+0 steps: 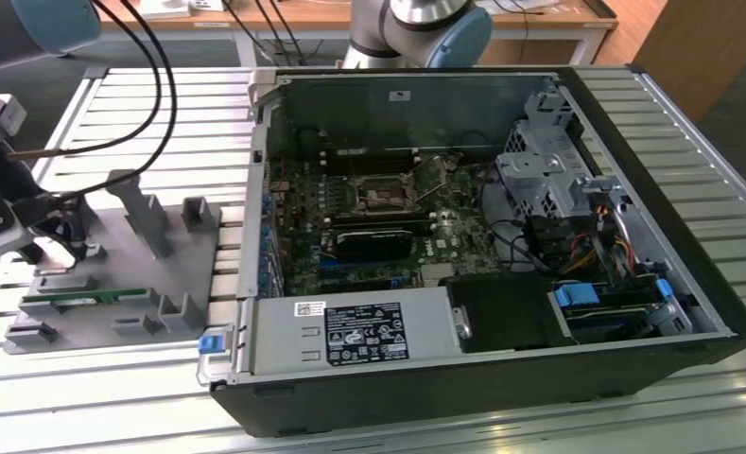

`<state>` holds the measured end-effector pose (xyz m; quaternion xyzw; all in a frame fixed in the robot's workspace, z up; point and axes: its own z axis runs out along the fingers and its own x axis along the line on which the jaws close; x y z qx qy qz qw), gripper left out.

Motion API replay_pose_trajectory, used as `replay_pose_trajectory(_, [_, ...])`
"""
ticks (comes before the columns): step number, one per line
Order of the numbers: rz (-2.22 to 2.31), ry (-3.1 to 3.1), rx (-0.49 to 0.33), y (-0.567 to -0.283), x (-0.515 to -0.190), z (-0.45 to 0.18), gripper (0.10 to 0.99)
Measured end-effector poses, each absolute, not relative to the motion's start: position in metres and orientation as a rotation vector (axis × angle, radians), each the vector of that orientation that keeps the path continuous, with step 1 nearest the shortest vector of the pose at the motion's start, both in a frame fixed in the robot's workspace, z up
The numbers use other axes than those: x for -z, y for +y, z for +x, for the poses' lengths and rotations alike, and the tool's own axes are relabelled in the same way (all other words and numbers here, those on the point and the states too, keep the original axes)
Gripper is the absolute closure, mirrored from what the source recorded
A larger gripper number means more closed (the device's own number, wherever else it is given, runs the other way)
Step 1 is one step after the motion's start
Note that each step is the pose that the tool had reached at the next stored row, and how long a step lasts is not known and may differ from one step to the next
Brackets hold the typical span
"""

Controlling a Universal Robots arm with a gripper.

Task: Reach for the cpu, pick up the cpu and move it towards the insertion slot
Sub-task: 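Pick up the cpu and move it towards the insertion slot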

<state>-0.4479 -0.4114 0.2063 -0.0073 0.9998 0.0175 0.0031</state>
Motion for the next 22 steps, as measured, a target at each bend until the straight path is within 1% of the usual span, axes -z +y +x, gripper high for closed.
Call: replay_pose_trajectory(22, [-0.023,3.135,-0.055,-0.411,-0.221,-0.448,0.549])
